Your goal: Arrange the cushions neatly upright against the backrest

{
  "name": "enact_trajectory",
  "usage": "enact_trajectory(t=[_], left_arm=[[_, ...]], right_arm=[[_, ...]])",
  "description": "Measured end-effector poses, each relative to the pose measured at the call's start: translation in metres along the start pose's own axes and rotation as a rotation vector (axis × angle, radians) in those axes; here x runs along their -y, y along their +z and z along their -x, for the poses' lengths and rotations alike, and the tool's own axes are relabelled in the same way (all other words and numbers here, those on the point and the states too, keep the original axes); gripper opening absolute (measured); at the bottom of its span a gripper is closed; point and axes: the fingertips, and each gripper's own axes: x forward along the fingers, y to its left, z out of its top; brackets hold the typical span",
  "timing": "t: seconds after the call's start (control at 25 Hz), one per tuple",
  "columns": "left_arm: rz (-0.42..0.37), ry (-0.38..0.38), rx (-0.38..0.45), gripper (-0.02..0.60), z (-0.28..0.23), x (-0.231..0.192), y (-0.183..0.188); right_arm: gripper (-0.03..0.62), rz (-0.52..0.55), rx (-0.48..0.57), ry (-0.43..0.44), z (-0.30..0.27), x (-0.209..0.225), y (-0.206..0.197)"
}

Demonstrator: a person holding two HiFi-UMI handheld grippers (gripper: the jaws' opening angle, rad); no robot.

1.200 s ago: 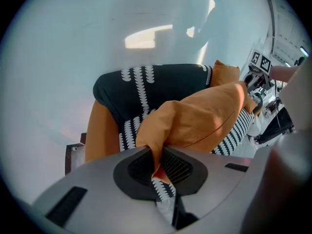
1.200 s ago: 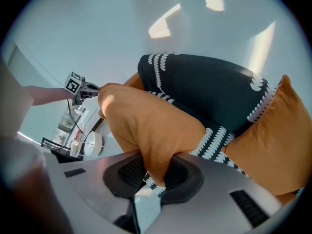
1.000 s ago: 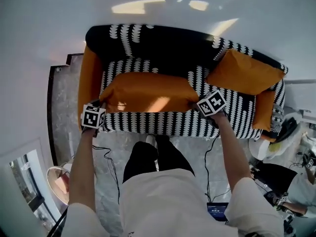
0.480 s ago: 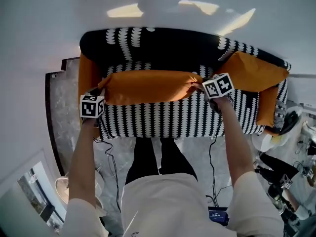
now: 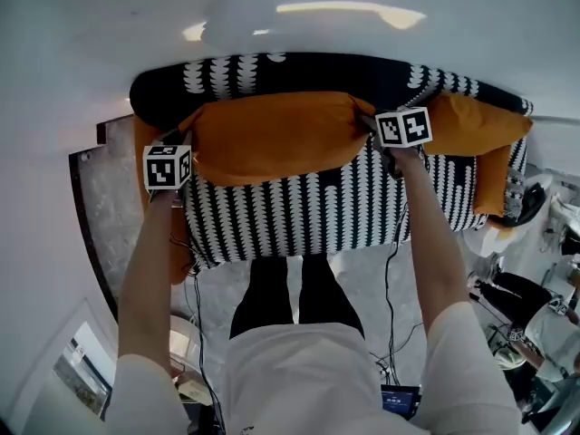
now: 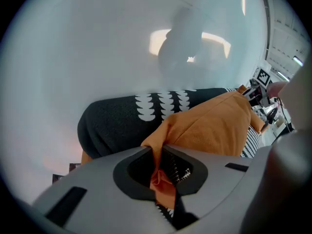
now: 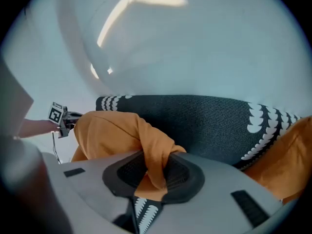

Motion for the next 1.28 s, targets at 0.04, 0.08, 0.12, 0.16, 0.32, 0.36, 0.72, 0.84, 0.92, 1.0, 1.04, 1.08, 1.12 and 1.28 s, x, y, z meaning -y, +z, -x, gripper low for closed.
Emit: enact_trajectory(t=[0.04,0.08,0.12,0.16,0.32,0.36,0.72,0.84,0.92,1.0,1.04,1.08,1.12,1.28], left_arm=[[-0.002,-0.009,0.003,0.046,-0.006,-0.001,0.006],[-0.005,-0.015,0.008,0.046,-0.012,-0.003,0.012],[-0.008,-0.019,0.012,0.046,-0.018,-0.004,0.019],[-0.008,-0.021,0.015,0.046,-0.025,-0.006,0.026],[0.024,-0.042,0.004,0.046,-0.044,-0.017,0.039],[0.032,-0.054,0.004,0.046,-0.043,-0.02,0.038],[0.022,-0.115,-0.032,0.118,-0.013,-0.024,0.029],[0.006,-0.098,-0.019,0.174,0.004,-0.039,0.031],[-0.015,-0.064,0.009,0.232,0.01,-0.042,0.039],[-0.045,-0.038,0.022,0.233,0.017,-0.039,0.045],[-0.06,-0.03,0.029,0.233,0.021,-0.036,0.048],[-0.069,-0.027,0.038,0.233,0.026,-0.032,0.05],[-0.072,-0.028,0.049,0.233,0.032,-0.028,0.052],[-0.061,-0.073,0.085,0.233,0.063,0.002,0.047]], right_arm=[[0.094,-0.013,0.013,-0.016,-0.003,0.004,0.003],[0.094,-0.028,0.028,-0.03,-0.005,0.008,0.005],[0.095,-0.044,0.043,-0.043,-0.007,0.013,0.008],[0.095,-0.06,0.057,-0.053,-0.01,0.017,0.011],[0.097,-0.093,0.1,-0.087,-0.018,0.022,0.021],[0.102,-0.092,0.111,-0.1,-0.018,0.019,0.022],[0.172,-0.158,0.242,-0.125,0.033,0.029,0.019],[0.219,-0.124,0.294,-0.179,0.056,0.02,0.025],[0.22,-0.086,0.289,-0.195,0.067,0.021,0.022],[0.219,-0.053,0.28,-0.204,0.078,0.018,0.014],[0.219,-0.047,0.282,-0.202,0.084,0.015,0.009],[0.219,-0.05,0.289,-0.197,0.09,0.009,0.003],[0.219,-0.057,0.299,-0.188,0.097,0.001,-0.003],[0.113,-0.064,0.339,-0.148,0.128,-0.038,-0.035]])
